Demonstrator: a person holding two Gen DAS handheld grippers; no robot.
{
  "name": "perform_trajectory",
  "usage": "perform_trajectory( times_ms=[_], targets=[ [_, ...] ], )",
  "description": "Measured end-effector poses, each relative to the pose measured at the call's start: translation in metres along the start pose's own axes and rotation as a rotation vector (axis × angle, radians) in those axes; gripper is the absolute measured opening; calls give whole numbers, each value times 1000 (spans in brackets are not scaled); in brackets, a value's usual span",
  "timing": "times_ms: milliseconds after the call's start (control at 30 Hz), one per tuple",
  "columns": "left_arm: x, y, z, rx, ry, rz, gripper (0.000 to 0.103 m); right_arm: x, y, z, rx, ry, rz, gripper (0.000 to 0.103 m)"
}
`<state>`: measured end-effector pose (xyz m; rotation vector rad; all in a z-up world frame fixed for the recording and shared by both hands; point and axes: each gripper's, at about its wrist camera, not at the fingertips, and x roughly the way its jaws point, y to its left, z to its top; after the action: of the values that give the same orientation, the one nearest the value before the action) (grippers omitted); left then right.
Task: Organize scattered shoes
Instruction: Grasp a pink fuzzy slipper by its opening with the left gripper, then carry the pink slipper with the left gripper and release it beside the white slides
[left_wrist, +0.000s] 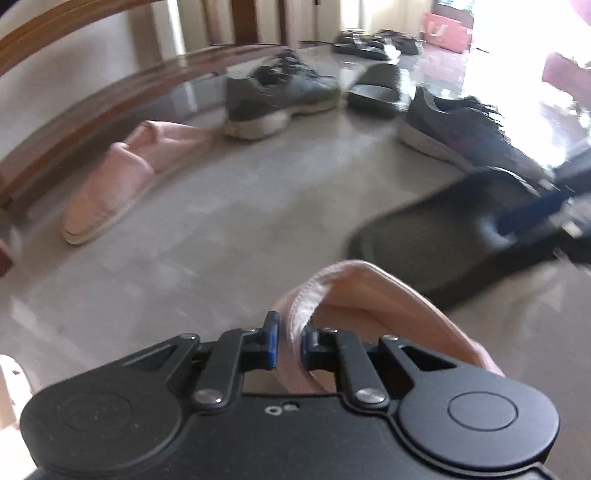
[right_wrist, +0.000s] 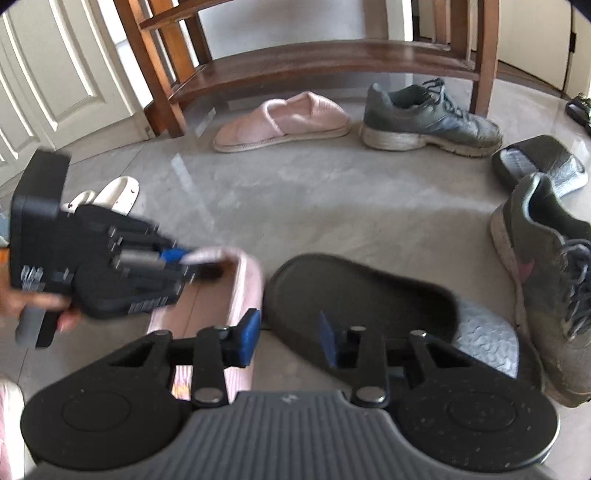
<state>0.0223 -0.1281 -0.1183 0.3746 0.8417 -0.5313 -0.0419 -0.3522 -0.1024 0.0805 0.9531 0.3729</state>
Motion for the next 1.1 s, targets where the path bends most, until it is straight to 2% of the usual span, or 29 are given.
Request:
perform_trajectory(
  times_ms=[133,267,367,400,500,667,800,933,1100],
  targets=[
    [10,28,16,-103,-17,72,9,8,3,7,-24,-5,7,41],
    [21,55,34,-141,-55,73,11,16,9,15,-48,-18,15,41],
    [23,66,41,-145,-34,46,26,24,17,21,-46,-20,28,41],
    [20,66,39,-135,-37,36,26,25,20,22,-51,-21,35,41],
    [2,69,30,-117,-78,41,36,28,30,25,-87,-23,48,41],
    [-16,88,20,-174,-118,71,36,35,39,31,-138,-12,69,41],
    [-18,99,28,-155,-152,112,38,49,44,61,-104,-23,102,41],
    [-3,125,65,-173,-195,148,43,54,52,86,-31,-72,102,42],
    [37,138,113,-177,-203,157,43,50,57,75,49,12,86,42]
  ],
)
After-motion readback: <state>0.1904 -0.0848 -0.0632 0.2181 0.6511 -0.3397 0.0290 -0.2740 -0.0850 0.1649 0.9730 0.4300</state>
